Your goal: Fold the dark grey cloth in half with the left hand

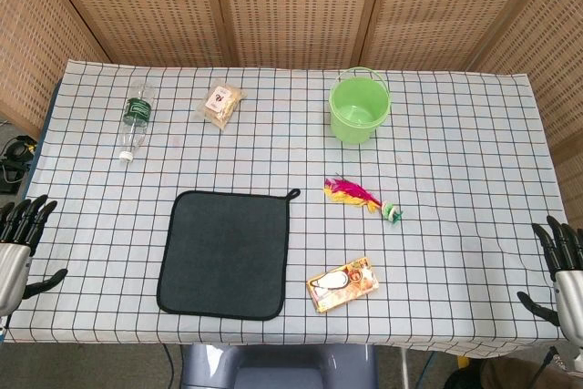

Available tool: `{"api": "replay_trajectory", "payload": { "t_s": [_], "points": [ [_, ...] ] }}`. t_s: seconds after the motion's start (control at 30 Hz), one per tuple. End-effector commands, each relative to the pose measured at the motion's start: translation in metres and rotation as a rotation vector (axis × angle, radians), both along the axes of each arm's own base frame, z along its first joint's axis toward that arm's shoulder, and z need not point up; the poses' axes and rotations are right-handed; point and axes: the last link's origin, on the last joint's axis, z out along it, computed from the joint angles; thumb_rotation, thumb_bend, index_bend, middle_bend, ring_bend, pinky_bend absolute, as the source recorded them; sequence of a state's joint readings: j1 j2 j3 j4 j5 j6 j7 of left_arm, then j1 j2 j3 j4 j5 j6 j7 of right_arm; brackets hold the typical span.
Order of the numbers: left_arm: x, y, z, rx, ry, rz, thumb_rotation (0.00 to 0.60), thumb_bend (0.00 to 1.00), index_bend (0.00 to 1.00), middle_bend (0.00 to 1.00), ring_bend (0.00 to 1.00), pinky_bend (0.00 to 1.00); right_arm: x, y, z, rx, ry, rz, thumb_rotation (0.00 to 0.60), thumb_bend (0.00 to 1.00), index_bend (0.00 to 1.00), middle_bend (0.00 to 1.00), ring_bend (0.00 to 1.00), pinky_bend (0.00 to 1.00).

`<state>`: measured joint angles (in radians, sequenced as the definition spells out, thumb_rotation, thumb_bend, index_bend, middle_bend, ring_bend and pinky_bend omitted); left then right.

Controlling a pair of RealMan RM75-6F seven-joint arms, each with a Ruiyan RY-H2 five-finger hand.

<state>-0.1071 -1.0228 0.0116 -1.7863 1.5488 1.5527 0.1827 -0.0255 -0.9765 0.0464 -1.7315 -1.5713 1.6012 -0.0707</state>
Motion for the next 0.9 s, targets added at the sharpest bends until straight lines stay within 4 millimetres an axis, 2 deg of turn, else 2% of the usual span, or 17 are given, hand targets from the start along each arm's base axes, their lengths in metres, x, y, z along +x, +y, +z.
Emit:
{"api": "replay_trajectory", "payload": {
  "t_s": [0.03, 0.23, 0.4, 0.53, 0.7, 0.77, 0.9],
  "points": [
    [0.0, 0.001, -0.001, -0.002, 0.005, -0.001, 0.6, 0.0, 0.0, 0.0, 0.0, 0.0, 0.0, 0.0, 0.0, -0.001, -0.001, -0.002, 0.6, 0.0, 0.0, 0.0, 0.0, 0.0],
    [0.007, 0.024, -0.022, -0.088, 0.031, -0.073, 0.6, 0.0, 0.0, 0.0, 0.0, 0.0, 0.001, 0.002, 0.005, -0.013, -0.003, -0.012, 0.6, 0.0, 0.0, 0.0, 0.0, 0.0],
    [0.036, 0.071, -0.068, -0.283, 0.076, -0.279, 0.6, 0.0, 0.0, 0.0, 0.0, 0.0, 0.0, -0.001, 0.006, -0.026, 0.007, -0.027, 0.6, 0.0, 0.0, 0.0, 0.0, 0.0],
    [0.07, 0.111, -0.119, -0.425, 0.123, -0.478, 0.6, 0.0, 0.0, 0.0, 0.0, 0.0, -0.002, -0.003, 0.005, -0.027, 0.022, -0.034, 0.6, 0.0, 0.0, 0.0, 0.0, 0.0],
    [0.105, 0.135, -0.163, -0.514, 0.167, -0.64, 0.6, 0.0, 0.07, 0.0, 0.0, 0.0, -0.006, -0.007, 0.003, -0.026, 0.032, -0.058, 0.6, 0.0, 0.0, 0.0, 0.0, 0.0],
    [0.113, 0.141, -0.177, -0.553, 0.188, -0.689, 0.6, 0.06, 0.09, 0.0, 0.0, 0.0, -0.008, -0.008, 0.003, -0.025, 0.037, -0.068, 0.6, 0.0, 0.0, 0.0, 0.0, 0.0],
    [0.13, 0.149, -0.199, -0.637, 0.226, -0.757, 0.6, 0.28, 0.21, 0.0, 0.0, 0.0, -0.01, -0.01, 0.002, -0.028, 0.042, -0.085, 0.6, 0.0, 0.0, 0.0, 0.0, 0.0]
  ]
}}
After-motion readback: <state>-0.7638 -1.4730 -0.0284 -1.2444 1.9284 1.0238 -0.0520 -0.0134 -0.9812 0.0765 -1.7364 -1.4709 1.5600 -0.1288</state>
